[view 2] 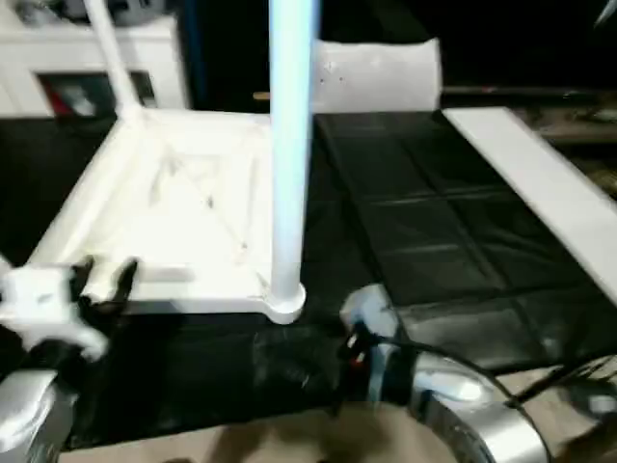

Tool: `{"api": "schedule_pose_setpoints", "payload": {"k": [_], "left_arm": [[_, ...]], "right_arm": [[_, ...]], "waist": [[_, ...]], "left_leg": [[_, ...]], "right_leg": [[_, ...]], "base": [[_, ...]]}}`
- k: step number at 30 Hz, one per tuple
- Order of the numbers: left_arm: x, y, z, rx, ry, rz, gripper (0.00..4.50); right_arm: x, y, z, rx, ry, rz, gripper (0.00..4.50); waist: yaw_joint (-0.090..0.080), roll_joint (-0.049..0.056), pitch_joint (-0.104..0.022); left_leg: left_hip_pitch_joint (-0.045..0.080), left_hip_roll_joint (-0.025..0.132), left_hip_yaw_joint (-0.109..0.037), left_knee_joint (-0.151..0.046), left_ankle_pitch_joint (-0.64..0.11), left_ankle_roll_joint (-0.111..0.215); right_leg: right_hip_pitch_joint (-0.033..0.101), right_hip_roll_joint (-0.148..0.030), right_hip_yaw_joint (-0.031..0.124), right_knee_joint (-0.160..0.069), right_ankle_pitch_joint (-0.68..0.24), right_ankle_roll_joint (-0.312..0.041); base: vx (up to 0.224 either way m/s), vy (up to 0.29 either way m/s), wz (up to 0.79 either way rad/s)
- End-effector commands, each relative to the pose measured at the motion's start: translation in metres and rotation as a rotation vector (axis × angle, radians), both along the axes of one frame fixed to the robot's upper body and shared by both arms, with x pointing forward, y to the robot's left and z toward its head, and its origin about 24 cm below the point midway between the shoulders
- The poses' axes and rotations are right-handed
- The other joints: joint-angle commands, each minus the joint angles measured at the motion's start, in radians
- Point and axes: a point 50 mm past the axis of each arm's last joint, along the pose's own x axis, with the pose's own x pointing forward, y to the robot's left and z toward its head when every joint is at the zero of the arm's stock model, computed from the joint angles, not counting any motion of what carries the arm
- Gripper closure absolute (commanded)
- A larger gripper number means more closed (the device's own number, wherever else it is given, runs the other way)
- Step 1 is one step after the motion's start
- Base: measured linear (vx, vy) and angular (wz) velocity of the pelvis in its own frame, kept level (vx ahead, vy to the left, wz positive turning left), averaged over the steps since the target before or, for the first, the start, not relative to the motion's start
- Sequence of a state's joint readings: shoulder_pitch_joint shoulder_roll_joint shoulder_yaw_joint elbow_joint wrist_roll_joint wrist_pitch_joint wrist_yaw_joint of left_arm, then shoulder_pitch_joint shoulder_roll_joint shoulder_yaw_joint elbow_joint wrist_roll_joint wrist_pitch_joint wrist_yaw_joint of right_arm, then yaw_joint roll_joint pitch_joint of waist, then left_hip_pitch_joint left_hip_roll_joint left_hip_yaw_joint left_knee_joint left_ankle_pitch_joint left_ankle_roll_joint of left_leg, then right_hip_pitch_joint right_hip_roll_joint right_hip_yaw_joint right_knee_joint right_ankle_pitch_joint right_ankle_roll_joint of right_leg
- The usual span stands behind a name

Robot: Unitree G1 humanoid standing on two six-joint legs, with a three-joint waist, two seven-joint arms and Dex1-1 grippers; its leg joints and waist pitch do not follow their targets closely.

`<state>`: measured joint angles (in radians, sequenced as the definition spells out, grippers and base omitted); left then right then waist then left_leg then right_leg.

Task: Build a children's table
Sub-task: Rotate leg to tighten, then flip table

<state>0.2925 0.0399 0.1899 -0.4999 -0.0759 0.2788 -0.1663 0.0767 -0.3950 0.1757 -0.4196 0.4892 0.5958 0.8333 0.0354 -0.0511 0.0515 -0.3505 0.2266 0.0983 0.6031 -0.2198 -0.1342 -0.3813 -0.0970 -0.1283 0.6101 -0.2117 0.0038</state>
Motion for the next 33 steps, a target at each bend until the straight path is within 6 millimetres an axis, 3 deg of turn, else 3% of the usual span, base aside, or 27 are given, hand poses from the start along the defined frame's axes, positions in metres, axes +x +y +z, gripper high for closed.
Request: {"api": "schedule_pose_setpoints", "payload": {"k": [1, 2, 4, 7, 9, 12, 18, 20, 25, 26, 29, 33], "left_arm": [[-0.007, 0.004, 0.007, 0.027, -0.037, 0.059, 1.36], [-0.013, 0.005, 0.008, 0.027, -0.050, 0.084, 1.36], [-0.018, 0.003, 0.009, 0.027, -0.056, 0.085, 1.14], [-0.027, 0.001, 0.005, 0.032, -0.048, 0.090, 0.79], [-0.032, 0.001, 0.002, 0.030, -0.034, 0.102, 0.63], [-0.038, 0.006, 0.004, 0.057, -0.061, 0.163, 0.41], [-0.039, 0.010, 0.003, 0.073, -0.095, 0.114, 0.02], [-0.033, 0.010, -0.005, 0.050, -0.077, 0.010, 0.02], [-0.024, 0.019, -0.030, 0.010, 0.014, -0.111, 0.02], [-0.022, 0.020, -0.030, 0.011, 0.016, -0.110, 0.02], [-0.013, 0.022, -0.028, 0.054, 0.019, -0.082, 0.02], [-0.003, 0.033, -0.020, 0.078, -0.009, 0.043, 0.02]], "right_arm": [[0.005, 0.006, 0.006, 0.037, -0.016, 0.017, 0.00], [0.009, 0.010, 0.007, 0.050, -0.023, 0.009, 0.00], [0.012, 0.015, 0.009, 0.074, -0.020, 0.022, 0.00], [0.019, 0.022, 0.008, 0.079, -0.036, 0.029, 0.00], [0.024, 0.026, 0.008, 0.081, -0.046, 0.015, 0.00], [0.044, 0.026, 0.004, 0.041, -0.097, -0.169, 0.00], [0.056, 0.004, 0.003, 0.046, -0.124, -0.428, 0.00], [0.055, -0.006, 0.002, 0.036, -0.126, -0.478, 0.00], [0.047, -0.007, -0.001, 0.012, -0.131, -0.450, 0.00], [0.045, -0.006, -0.003, 0.000, -0.130, -0.428, 0.00], [0.038, -0.001, -0.007, -0.033, -0.120, -0.347, 0.00], [0.029, 0.010, -0.010, -0.048, -0.117, -0.248, 0.00]], "waist": [[0.002, 0.012, -0.026], [0.002, 0.003, -0.032], [0.004, 0.006, -0.034], [0.014, -0.009, -0.038], [0.022, -0.016, -0.046], [0.026, -0.015, -0.047], [0.036, -0.012, -0.041], [0.042, -0.003, -0.040], [0.049, -0.003, -0.042], [0.046, -0.004, -0.042], [0.046, -0.014, -0.041], [0.045, -0.011, -0.040]], "left_leg": [[-0.024, 0.001, 0.017, -0.101, -0.339, 0.007], [-0.020, 0.001, 0.018, -0.098, -0.354, 0.006], [-0.020, 0.005, 0.019, -0.101, -0.340, 0.006], [-0.009, 0.007, 0.030, -0.100, -0.323, 0.006], [-0.015, 0.007, 0.037, -0.098, -0.245, 0.007], [-0.017, 0.006, 0.042, -0.098, -0.178, -0.004], [-0.007, 0.003, 0.045, -0.103, -0.278, -0.016], [-0.003, 0.001, 0.044, -0.103, -0.295, -0.018], [0.000, -0.002, 0.046, -0.105, -0.299, -0.019], [-0.010, -0.001, 0.042, -0.109, -0.288, -0.023], [-0.004, 0.002, 0.045, -0.106, -0.296, -0.017], [0.001, 0.001, 0.047, -0.104, -0.321, -0.007]], "right_leg": [[0.036, -0.037, 0.045, -0.110, -0.454, -0.038], [0.033, -0.034, 0.053, -0.109, -0.431, -0.042], [0.032, -0.033, 0.061, -0.103, -0.368, -0.062], [0.025, -0.024, 0.075, -0.095, -0.281, -0.073], [0.033, -0.021, 0.083, -0.082, -0.195, -0.080], [0.035, -0.025, 0.085, -0.074, -0.123, -0.094], [0.030, -0.022, 0.087, -0.086, -0.236, -0.046], [0.026, -0.021, 0.089, -0.089, -0.258, -0.035], [0.023, -0.018, 0.094, -0.089, -0.265, -0.023], [0.033, -0.020, 0.093, -0.085, -0.254, -0.027], [0.029, -0.020, 0.100, -0.084, -0.256, -0.037], [0.023, -0.019, 0.104, -0.088, -0.307, -0.043]], "base": [[0.000, 0.000, 0.00], [0.000, 0.000, 0.00], [0.027, 0.008, 0.01], [0.057, 0.002, 0.07], [0.055, 0.009, 0.03], [0.000, 0.000, 0.00], [0.000, 0.000, 0.00], [0.000, 0.000, 0.00], [0.000, 0.000, 0.00], [0.000, 0.000, 0.00], [0.000, 0.000, 0.00], [0.000, 0.000, 0.00]]}}
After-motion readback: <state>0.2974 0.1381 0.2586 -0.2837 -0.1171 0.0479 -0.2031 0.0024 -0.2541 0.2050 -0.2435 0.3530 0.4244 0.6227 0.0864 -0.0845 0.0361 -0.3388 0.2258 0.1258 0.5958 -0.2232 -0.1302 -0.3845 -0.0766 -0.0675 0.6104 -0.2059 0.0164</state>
